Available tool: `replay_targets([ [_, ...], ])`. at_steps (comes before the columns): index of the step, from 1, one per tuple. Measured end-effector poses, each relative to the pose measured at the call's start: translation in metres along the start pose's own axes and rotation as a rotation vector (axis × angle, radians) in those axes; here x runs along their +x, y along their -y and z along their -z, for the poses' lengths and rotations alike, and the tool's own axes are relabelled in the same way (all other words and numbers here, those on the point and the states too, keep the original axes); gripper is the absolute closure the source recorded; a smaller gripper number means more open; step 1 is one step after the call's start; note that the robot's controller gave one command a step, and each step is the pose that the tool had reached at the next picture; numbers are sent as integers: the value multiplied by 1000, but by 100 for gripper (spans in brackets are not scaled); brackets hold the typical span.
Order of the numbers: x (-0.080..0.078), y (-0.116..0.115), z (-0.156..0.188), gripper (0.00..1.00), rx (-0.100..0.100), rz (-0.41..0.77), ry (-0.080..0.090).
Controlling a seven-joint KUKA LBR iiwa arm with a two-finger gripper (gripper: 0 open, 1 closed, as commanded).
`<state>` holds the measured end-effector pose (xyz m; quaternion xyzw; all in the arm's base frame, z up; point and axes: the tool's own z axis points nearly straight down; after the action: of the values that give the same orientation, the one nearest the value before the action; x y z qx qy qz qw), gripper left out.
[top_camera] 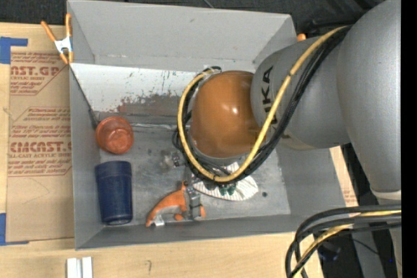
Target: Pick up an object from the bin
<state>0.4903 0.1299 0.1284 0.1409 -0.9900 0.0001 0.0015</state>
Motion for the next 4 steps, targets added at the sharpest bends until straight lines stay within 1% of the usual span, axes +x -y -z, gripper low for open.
replay_targets([
  [1, 6, 2, 8, 0, 0, 183, 4],
  [2, -9, 28, -49, 0, 0, 145, 5],
  [3, -10, 28, -66, 100, 2, 183, 22],
  [4, -8, 27, -64, 100, 1, 189, 18],
])
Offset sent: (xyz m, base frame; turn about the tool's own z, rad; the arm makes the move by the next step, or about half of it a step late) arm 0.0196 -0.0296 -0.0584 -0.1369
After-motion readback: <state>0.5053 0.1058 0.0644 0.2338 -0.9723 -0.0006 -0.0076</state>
